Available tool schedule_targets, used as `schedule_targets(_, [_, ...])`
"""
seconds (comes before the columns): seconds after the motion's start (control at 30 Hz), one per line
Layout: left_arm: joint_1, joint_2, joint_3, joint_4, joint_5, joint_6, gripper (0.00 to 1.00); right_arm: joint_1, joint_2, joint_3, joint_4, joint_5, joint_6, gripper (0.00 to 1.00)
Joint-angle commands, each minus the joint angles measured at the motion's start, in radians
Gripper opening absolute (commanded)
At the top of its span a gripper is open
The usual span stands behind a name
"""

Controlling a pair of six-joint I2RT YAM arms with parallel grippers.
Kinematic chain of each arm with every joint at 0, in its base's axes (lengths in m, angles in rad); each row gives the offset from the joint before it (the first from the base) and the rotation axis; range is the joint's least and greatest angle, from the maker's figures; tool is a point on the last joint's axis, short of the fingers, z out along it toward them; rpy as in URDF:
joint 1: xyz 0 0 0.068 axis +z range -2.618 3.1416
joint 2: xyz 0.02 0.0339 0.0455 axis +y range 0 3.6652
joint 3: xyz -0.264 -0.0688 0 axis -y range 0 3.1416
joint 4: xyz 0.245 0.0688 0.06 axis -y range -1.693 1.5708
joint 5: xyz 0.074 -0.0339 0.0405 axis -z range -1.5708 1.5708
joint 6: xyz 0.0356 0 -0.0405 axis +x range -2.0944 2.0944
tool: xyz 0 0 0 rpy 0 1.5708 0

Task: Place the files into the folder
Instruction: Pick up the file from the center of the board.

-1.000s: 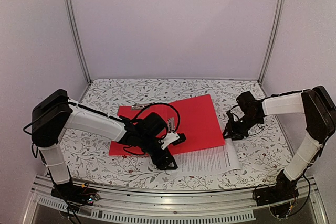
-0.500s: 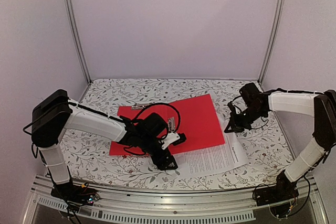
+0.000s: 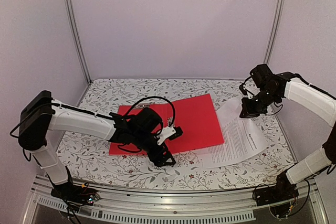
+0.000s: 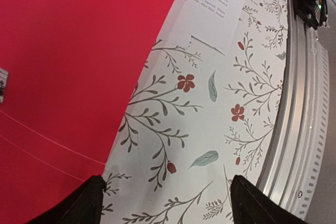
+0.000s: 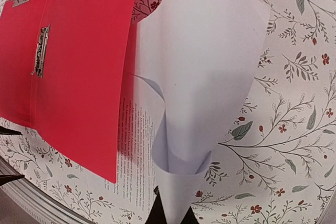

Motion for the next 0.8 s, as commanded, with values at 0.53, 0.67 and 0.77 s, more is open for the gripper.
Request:
schedule_targets(0.53, [0.238,-0.165,0.250,0.198,-0.005,-0.045,0.86,0.270,0.028,0.660,-0.333,0.320,-0.398,0.00])
schedule_targets(0.67, [0.261,-0.144,0.387,0.082,-0.009,0.063,0.87,0.294,0.080,0.795,-0.384,0.308,-0.442,0.00])
schedule_targets(0.77, [0.266,-0.156,0.445,0.012,-0.003,0.177,0.89,0.331,0.091,0.829,-0.398,0.247,-0.480,0.00])
